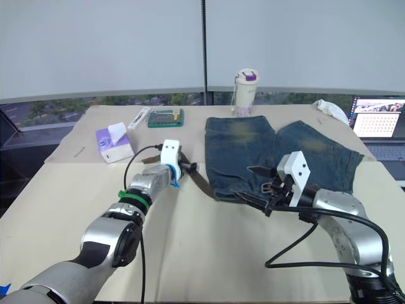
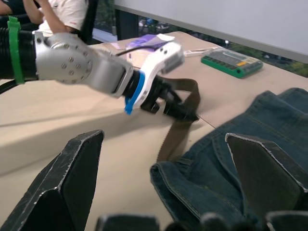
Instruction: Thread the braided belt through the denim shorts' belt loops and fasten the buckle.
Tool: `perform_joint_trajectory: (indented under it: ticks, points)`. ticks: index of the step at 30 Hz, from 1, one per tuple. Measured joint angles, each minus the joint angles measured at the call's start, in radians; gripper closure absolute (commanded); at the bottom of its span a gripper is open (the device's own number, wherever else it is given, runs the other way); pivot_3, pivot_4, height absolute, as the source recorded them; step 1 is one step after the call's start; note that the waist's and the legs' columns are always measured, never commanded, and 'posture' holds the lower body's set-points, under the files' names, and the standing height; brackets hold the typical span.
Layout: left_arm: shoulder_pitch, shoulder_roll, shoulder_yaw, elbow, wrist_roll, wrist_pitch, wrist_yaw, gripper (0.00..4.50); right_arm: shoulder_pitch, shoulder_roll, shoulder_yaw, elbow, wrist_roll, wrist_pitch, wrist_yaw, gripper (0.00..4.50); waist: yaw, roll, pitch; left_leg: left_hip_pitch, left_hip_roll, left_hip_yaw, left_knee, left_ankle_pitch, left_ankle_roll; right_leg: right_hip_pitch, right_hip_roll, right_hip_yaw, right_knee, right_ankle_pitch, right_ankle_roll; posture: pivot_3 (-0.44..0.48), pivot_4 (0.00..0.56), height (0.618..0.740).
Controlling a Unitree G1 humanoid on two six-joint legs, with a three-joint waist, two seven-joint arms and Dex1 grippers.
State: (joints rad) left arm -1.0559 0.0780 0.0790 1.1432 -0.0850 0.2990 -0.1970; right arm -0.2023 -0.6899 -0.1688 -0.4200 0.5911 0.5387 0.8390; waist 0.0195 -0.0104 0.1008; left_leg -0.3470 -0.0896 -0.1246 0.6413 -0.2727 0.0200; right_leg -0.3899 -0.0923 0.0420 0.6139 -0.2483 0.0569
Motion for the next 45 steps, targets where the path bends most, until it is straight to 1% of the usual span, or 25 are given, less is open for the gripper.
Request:
perform_joint_trajectory:
  ticks: [2, 3, 4, 11, 12, 15, 17, 20, 23, 25, 26, 27, 28, 30, 32, 33, 34, 36, 38, 40, 43, 45]
  points:
    - [-0.025, -0.004, -0.001, 0.041, 0.007, -0.024, 0.007, 0.00, -0.005, 0.010, 0.000, 0.001, -0.002, -0.010, -0.010, 0.02, -0.002, 0.000, 0.000, 0.000, 0.000, 0.000, 0.000, 0.000, 0.000, 0.000, 0.000, 0.000, 0.000, 0.000, 0.000, 0.000, 0.150, 0.740]
    - [-0.035, -0.008, -0.001, 0.053, 0.008, -0.037, 0.009, 0.53, -0.005, 0.011, 0.001, 0.001, -0.003, -0.010, -0.013, 0.00, -0.003, 0.000, 0.000, 0.000, 0.000, 0.000, 0.000, 0.000, 0.000, 0.000, 0.000, 0.000, 0.000, 0.000, 0.000, 0.000, 0.150, 0.740]
    - [-0.041, -0.010, -0.001, 0.060, 0.011, -0.046, 0.010, 0.76, -0.005, 0.011, 0.002, 0.001, -0.008, -0.011, -0.015, 0.00, -0.003, 0.000, 0.000, 0.000, 0.000, 0.000, 0.000, 0.000, 0.000, 0.000, -0.001, 0.000, 0.000, 0.000, 0.000, 0.000, 0.150, 0.740]
    - [-0.044, -0.010, 0.005, 0.098, 0.022, -0.083, 0.027, 3.16, 0.025, 0.017, 0.002, 0.001, -0.028, -0.020, -0.037, 0.00, -0.004, 0.000, 0.000, 0.000, 0.000, 0.000, 0.000, 0.000, 0.001, 0.000, 0.000, 0.000, 0.001, 0.000, 0.000, 0.000, 0.150, 0.740]
    - [-0.043, -0.010, 0.008, 0.098, 0.023, -0.089, 0.035, 3.56, 0.025, 0.017, 0.002, 0.001, -0.028, -0.021, -0.039, 0.00, -0.005, 0.000, 0.000, 0.000, 0.000, 0.000, 0.000, 0.000, 0.001, 0.000, 0.000, 0.000, 0.001, 0.000, 0.000, 0.000, 0.150, 0.740]
    - [-0.036, -0.004, 0.020, 0.097, 0.023, -0.140, 0.067, 4.46, 0.025, 0.020, 0.002, 0.001, -0.028, -0.024, -0.047, 0.00, -0.006, 0.000, 0.000, 0.000, 0.000, 0.000, 0.000, 0.000, 0.000, 0.000, 0.000, 0.000, 0.001, 0.000, 0.000, 0.000, 0.150, 0.740]
    - [-0.013, 0.007, 0.018, 0.077, 0.026, -0.179, 0.063, 4.46, 0.025, 0.025, 0.003, 0.001, -0.029, -0.025, -0.055, 0.00, -0.006, 0.000, 0.000, 0.000, 0.000, 0.000, 0.000, 0.000, 0.000, 0.000, 0.000, 0.000, 0.001, 0.000, 0.000, 0.000, 0.150, 0.740]
    - [0.053, 0.037, -0.008, 0.002, 0.051, -0.230, 0.040, 4.46, 0.025, 0.032, 0.007, 0.000, -0.028, -0.025, -0.059, 0.00, -0.009, 0.001, 0.000, 0.000, 0.001, 0.000, -0.001, 0.000, 0.000, -0.001, 0.000, 0.001, 0.001, 0.000, 0.000, 0.000, 0.150, 0.740]
    - [0.148, 0.079, -0.036, -0.144, 0.077, -0.281, 0.018, 4.46, 0.027, 0.038, 0.011, -0.002, -0.023, -0.006, -0.078, 0.00, -0.010, 0.001, -0.001, 0.000, 0.001, 0.000, -0.002, 0.000, -0.001, -0.002, 0.000, 0.002, 0.003, 0.000, 0.000, 0.000, 0.150, 0.740]
    - [0.228, 0.123, -0.083, -0.283, 0.116, -0.348, -0.024, 4.46, 0.030, 0.040, 0.017, -0.004, -0.016, 0.018, -0.087, 0.00, -0.009, 0.001, -0.001, 0.000, 0.001, 0.000, -0.002, 0.001, -0.001, -0.003, 0.000, 0.002, 0.003, 0.000, 0.000, 0.000, 0.150, 0.740]
    - [0.308, 0.186, -0.154, -0.423, 0.173, -0.447, -0.077, 4.46, 0.029, 0.041, 0.021, -0.008, 0.004, 0.051, -0.099, 0.00, -0.010, 0.001, -0.001, 0.000, 0.001, 0.000, -0.003, 0.001, -0.002, -0.003, -0.001, 0.003, 0.002, 0.000, -0.001, 0.000, 0.150, 0.740]
    - [0.334, 0.209, -0.184, -0.470, 0.202, -0.489, -0.100, 4.46, 0.028, 0.042, 0.022, -0.008, 0.012, 0.067, -0.106, 0.00, -0.009, 0.002, -0.001, 0.000, 0.002, 0.000, -0.003, 0.001, -0.002, -0.003, -0.001, 0.003, 0.002, 0.000, -0.001, 0.000, 0.150, 0.740]
    - [0.376, 0.253, -0.231, -0.546, 0.244, -0.557, -0.132, 4.46, 0.020, 0.050, 0.022, -0.008, 0.022, 0.090, -0.123, 0.00, -0.007, 0.002, -0.001, 0.000, 0.001, 0.000, -0.003, 0.001, -0.002, -0.003, -0.001, 0.003, 0.000, 0.001, -0.001, 0.000, 0.150, 0.740]
    - [0.429, 0.319, -0.319, -0.643, 0.327, -0.682, -0.185, 4.46, 0.003, 0.059, 0.024, -0.007, 0.033, 0.132, -0.154, 0.00, -0.002, 0.003, -0.002, 0.000, 0.001, 0.000, -0.004, 0.000, 0.000, -0.002, -0.002, 0.003, -0.001, 0.001, -0.002, 0.000, 0.150, 0.740]
    - [0.441, 0.379, -0.401, -0.675, 0.420, -0.797, -0.211, 4.46, -0.010, 0.060, 0.025, -0.004, 0.043, 0.160, -0.172, 0.00, 0.007, 0.003, -0.002, 0.000, 0.000, 0.000, -0.004, -0.001, 0.002, -0.002, -0.002, 0.002, -0.002, 0.002, -0.003, 0.000, 0.150, 0.740]
    - [0.438, 0.429, -0.460, -0.691, 0.500, -0.879, -0.219, 4.46, -0.014, 0.060, 0.025, -0.003, 0.045, 0.177, -0.181, 0.00, 0.008, 0.003, -0.002, 0.000, 0.000, 0.000, -0.004, -0.001, 0.002, -0.001, -0.002, 0.002, -0.003, 0.002, -0.003, 0.000, 0.150, 0.740]
    - [0.436, 0.459, -0.492, -0.697, 0.552, -0.934, -0.222, 4.46, -0.013, 0.060, 0.025, 0.000, 0.045, 0.187, -0.190, 0.00, 0.008, 0.003, -0.002, 0.000, 0.000, 0.000, -0.004, -0.001, 0.002, -0.001, -0.002, 0.002, -0.003, 0.002, -0.003, 0.000, 0.150, 0.740]
    - [0.418, 0.499, -0.540, -0.694, 0.674, -1.015, -0.187, 4.46, -0.007, 0.056, 0.026, 0.011, 0.043, 0.214, -0.206, 0.00, 0.010, 0.003, -0.002, 0.000, 0.000, 0.000, -0.005, -0.001, 0.003, -0.001, -0.002, 0.002, -0.003, 0.002, -0.003, 0.000, 0.150, 0.740]
    - [0.399, 0.506, -0.556, -0.679, 0.738, -1.039, -0.143, 4.46, -0.001, 0.052, 0.025, 0.013, 0.050, 0.257, -0.227, 0.00, 0.013, 0.003, -0.002, 0.000, 0.000, 0.000, -0.005, -0.001, 0.003, -0.002, -0.002, 0.002, -0.002, 0.002, -0.003, 0.000, 0.150, 0.740]
    - [0.389, 0.504, -0.556, -0.657, 0.768, -1.044, -0.102, 4.46, 0.006, 0.072, 0.019, 0.013, 0.065, 0.313, -0.268, 0.00, 0.013, 0.003, -0.002, 0.000, 0.001, 0.000, -0.005, -0.001, 0.003, -0.002, -0.001, 0.001, -0.002, 0.002, -0.003, 0.000, 0.150, 0.740]
    - [0.386, 0.497, -0.558, -0.622, 0.812, -1.045, -0.036, 4.46, 0.015, 0.167, 0.008, 0.013, 0.103, 0.410, -0.369, 0.00, 0.007, 0.003, -0.002, 0.000, 0.001, 0.000, -0.005, -0.001, 0.003, -0.003, 0.000, 0.002, 0.000, 0.002, -0.003, 0.000, 0.150, 0.740]
    - [0.385, 0.493, -0.567, -0.620, 0.857, -1.054, 0.018, 4.46, 0.013, 0.263, 0.008, 0.013, 0.099, 0.440, -0.467, 0.00, 0.002, 0.003, -0.002, 0.000, 0.001, 0.000, -0.006, -0.001, 0.003, -0.004, 0.000, 0.001, 0.001, 0.002, -0.003, 0.000, 0.150, 0.740]
